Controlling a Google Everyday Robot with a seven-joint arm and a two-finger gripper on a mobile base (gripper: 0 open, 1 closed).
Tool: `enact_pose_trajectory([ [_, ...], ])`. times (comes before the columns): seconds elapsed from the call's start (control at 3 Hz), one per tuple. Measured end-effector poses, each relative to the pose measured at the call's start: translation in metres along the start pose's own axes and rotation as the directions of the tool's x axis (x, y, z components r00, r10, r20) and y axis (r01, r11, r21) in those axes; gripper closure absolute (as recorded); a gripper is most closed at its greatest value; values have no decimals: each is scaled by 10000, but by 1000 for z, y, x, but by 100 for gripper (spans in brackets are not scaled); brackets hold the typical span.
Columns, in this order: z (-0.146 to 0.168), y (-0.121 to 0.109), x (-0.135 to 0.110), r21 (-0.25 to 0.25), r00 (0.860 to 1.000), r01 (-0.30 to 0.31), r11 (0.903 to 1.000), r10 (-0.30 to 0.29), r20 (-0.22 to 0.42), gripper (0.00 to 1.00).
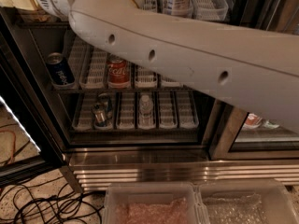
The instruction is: Pick orange can from top shelf of fridge
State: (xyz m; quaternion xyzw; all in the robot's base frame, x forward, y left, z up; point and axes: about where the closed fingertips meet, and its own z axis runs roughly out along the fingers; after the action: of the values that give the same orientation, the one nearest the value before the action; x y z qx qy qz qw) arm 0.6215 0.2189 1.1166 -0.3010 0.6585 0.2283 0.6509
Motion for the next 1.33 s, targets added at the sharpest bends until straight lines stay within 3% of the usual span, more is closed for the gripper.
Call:
enact_pose_trajectory([
  [0.33,29,-23,-8,156,9950,-843,9963,834,549,0],
  [0.67,55,-27,-8,193,9860,-1443,9893,1422,872,0],
  [1.33,83,13,3,-65,9875,-1274,9918,1274,933,0],
])
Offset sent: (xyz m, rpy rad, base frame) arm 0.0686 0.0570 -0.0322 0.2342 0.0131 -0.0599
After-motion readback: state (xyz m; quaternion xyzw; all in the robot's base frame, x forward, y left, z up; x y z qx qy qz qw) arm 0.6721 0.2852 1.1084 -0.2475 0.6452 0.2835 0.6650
